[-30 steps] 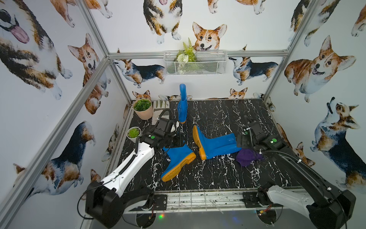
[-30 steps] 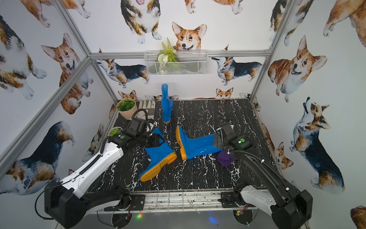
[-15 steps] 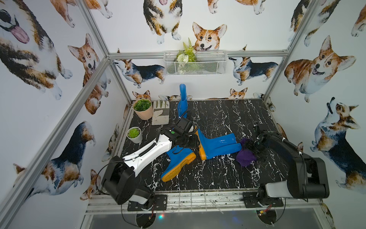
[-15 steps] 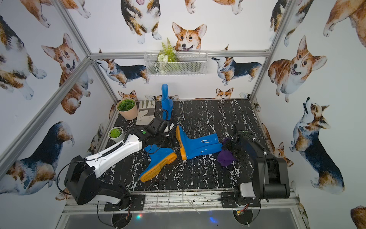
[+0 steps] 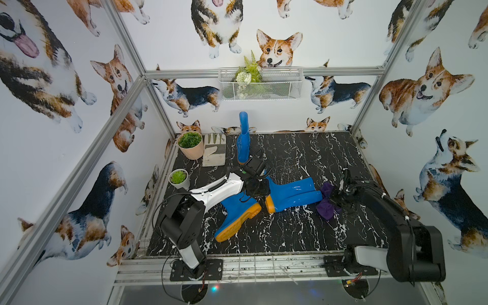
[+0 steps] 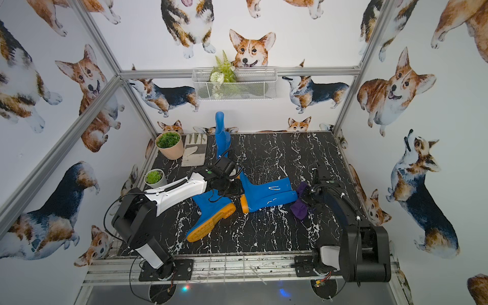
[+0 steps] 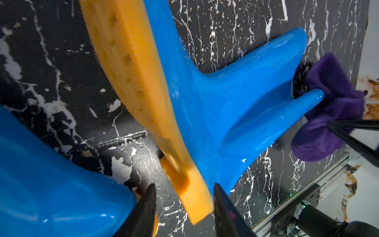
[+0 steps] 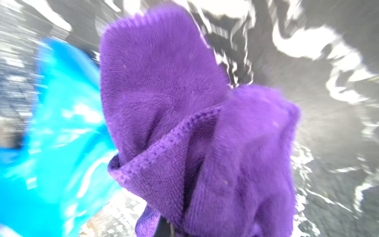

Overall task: Wipe the rubber boots with a cloth
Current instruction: Pick up the cleaning item at the center of the board, then wipe the dirt off the rubber boot.

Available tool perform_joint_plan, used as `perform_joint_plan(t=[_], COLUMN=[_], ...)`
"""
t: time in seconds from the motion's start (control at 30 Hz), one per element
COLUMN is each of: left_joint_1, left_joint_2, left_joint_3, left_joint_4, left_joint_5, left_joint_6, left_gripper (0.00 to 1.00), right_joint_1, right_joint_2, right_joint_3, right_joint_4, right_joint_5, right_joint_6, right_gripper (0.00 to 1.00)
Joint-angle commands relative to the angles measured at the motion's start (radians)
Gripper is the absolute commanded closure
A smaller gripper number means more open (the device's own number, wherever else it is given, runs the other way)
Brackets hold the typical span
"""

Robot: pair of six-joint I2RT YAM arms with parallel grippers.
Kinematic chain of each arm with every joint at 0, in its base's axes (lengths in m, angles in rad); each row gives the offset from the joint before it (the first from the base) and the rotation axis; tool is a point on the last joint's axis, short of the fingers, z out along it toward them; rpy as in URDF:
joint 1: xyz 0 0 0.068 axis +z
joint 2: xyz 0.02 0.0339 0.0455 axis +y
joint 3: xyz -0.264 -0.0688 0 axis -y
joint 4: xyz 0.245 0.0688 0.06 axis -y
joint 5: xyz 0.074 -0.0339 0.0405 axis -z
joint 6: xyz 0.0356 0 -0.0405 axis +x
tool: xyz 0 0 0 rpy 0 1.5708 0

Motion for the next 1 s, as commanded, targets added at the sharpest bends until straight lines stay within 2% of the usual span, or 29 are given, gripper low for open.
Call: perform_joint_plan(t=[0.0,0.07,0.13,0.23,0.33,0.4,0.63,0.7,0.77,0.83,0.93,0.97], left_joint_1=[-0.025,-0.046,-0.079,-0.121,-0.14,-0.144,-0.141,-0.137,-0.134,-0.134,-0.134,-0.134], left_joint_2=[0.053,0.085,0.119,0.15,0.149,0.137,0.087,0.082,0.076,0.064,0.055,0.063], left_joint_3=[0.034,0.058,0.097,0.134,0.122,0.097,0.045,0.035,0.028,0.014,-0.016,-0.026], left_joint_4=[0.032,0.033,0.018,-0.002,-0.003,0.0,-0.022,-0.019,-0.011,0.018,0.095,0.133], left_joint_5=[0.0,0.009,0.012,0.005,-0.005,-0.014,-0.056,-0.056,-0.055,-0.053,-0.018,0.013], left_joint_6=[-0.009,-0.005,0.002,0.006,0.0,-0.003,0.038,0.042,0.036,0.018,-0.023,-0.042], left_gripper=[0.55,0.56,0.59,0.65,0.76,0.85,0.96,0.96,0.85,0.66,0.57,0.56], right_joint_1=[-0.003,0.003,0.058,0.249,0.445,0.538,0.585,0.589,0.593,0.593,0.593,0.593], right_joint_2=[-0.148,-0.201,-0.233,-0.219,-0.156,-0.077,0.226,0.29,0.343,0.391,0.442,0.462], right_joint_3=[0.042,0.07,0.112,0.186,0.222,0.234,0.289,0.301,0.32,0.344,0.37,0.378], right_joint_4=[-0.103,-0.147,-0.188,-0.215,-0.16,-0.097,0.039,0.092,0.123,0.12,0.114,0.111], right_joint_5=[0.03,0.01,0.029,0.141,0.195,0.198,0.054,0.014,-0.008,-0.002,0.033,0.044], right_joint_6=[-0.026,-0.028,-0.026,-0.003,0.033,0.03,-0.02,-0.025,-0.032,-0.044,-0.063,-0.072], right_gripper=[1.0,1.0,1.0,1.0,1.0,1.0,1.0,1.0,1.0,1.0,1.0,0.89])
